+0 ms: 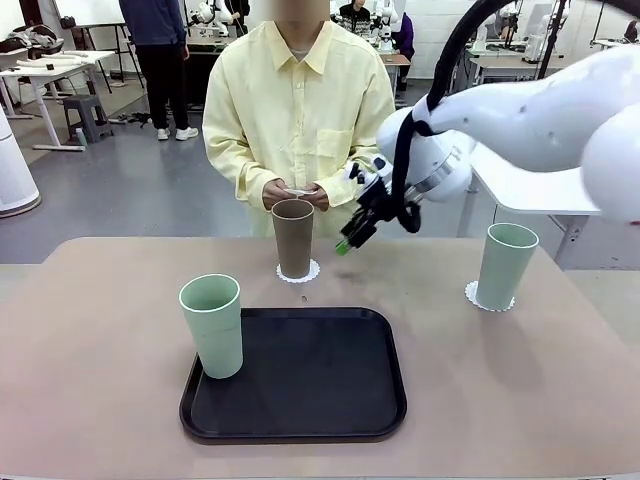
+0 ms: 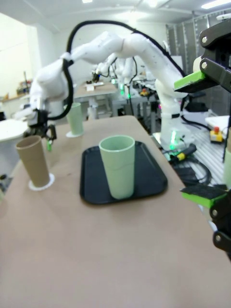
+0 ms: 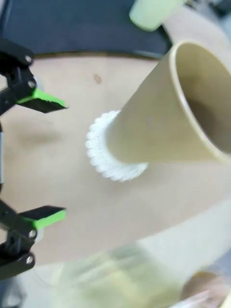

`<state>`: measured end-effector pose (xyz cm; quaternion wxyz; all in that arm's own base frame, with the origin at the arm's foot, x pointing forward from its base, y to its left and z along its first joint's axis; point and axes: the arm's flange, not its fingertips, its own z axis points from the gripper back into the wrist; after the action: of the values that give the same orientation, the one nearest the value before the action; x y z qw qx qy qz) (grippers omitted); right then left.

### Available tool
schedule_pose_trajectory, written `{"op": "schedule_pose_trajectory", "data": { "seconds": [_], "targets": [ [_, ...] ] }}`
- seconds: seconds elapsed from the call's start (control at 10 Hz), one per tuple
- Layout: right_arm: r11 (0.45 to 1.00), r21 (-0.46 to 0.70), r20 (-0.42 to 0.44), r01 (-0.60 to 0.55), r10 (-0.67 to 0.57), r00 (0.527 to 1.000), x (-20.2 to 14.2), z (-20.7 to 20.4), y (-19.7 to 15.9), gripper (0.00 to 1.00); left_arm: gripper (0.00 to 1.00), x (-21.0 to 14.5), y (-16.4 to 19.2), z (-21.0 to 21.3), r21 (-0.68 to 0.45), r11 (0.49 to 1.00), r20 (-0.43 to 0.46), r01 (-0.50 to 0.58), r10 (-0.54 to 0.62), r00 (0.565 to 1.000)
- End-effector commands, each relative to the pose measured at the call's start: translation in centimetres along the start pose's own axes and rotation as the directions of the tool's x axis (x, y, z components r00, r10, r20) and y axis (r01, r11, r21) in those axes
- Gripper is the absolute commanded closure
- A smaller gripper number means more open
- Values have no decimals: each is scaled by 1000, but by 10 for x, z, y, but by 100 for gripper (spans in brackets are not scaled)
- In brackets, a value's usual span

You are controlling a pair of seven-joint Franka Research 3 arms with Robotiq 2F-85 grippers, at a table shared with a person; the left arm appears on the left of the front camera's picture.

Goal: Place coasters on the table and set cups on them.
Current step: Take one Reusable plastic cup from the Flat Tray and place it on a coaster set by the human.

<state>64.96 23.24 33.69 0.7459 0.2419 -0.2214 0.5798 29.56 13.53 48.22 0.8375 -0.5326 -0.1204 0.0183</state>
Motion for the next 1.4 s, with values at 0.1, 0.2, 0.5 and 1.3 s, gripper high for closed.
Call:
{"op": "schedule_pose_trajectory", "data": {
  "seconds": [0.1,0.2,0.5,1.3],
  "targets": [
    [912,-254,-206,321,-376,904,17,89,89,0,0,1,0,0,-15,1000,6,11,-11,1000],
    [880,-315,-227,354,-433,872,23,116,116,0,0,1,0,0,-15,1000,6,11,-11,1000],
    [820,-426,-241,381,-509,826,58,165,177,0,0,1,0,0,-15,1000,6,11,-11,1000],
    [814,-456,-248,359,-504,827,76,181,207,0,0,1,0,0,-15,1000,6,11,-11,1000]
  ]
}}
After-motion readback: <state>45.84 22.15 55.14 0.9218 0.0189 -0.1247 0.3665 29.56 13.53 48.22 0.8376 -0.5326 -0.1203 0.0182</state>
